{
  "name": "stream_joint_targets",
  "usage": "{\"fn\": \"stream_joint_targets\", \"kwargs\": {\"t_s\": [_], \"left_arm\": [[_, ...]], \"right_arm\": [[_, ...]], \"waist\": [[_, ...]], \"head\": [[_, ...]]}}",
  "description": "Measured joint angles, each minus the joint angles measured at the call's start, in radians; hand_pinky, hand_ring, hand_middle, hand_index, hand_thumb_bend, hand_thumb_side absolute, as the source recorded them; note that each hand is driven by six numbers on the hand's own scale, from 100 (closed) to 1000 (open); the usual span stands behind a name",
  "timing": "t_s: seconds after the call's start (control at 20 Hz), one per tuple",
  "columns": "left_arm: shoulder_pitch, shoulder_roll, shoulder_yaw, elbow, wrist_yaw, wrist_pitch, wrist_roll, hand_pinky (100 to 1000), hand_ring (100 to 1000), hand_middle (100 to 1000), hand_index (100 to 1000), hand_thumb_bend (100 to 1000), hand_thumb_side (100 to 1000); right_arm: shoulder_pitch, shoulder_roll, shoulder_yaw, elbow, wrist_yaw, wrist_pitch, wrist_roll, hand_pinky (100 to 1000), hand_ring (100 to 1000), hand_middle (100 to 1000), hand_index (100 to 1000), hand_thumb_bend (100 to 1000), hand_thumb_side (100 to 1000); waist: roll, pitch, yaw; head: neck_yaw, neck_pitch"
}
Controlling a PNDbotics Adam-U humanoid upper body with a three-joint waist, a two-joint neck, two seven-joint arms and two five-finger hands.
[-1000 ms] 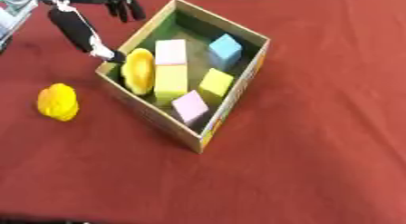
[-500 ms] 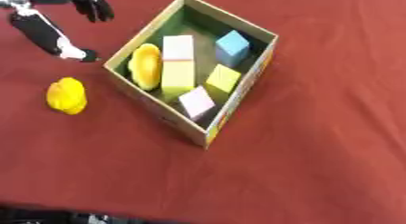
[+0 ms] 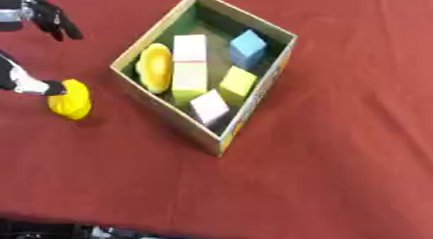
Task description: Pick up objects on the table and place them in the box.
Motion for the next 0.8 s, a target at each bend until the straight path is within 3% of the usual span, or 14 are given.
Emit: {"fn": "stream_joint_targets", "kwargs": {"t_s": [0.35, 0.6, 0.8], "left_arm": [[0.109, 0.065, 0.018, -0.126, 0.004, 0.09, -0.046, 849, 817, 832, 895, 558, 353], [0.102, 0.063, 0.013, -0.113, -0.049, 0.128, -0.042, 852, 826, 840, 892, 557, 300], [0.088, 0.049, 0.004, -0.075, -0.111, 0.126, -0.018, 852, 825, 841, 889, 546, 277]], "right_arm": [[-0.006, 0.009, 0.0, 0.0, 0.0, 0.001, 0.0, 806, 802, 614, 794, 100, 585], [-0.006, 0.016, 0.0, 0.0, 0.0, 0.007, -0.002, 806, 802, 613, 794, 100, 587], [-0.006, 0.019, 0.0, 0.0, 0.0, 0.008, -0.002, 806, 802, 613, 794, 100, 589]], "waist": [[0.0, 0.015, -0.01], [-0.001, 0.02, -0.014], [-0.005, 0.027, -0.017]], "head": [[0.012, -0.008], [0.02, -0.013], [0.021, -0.017]]}}
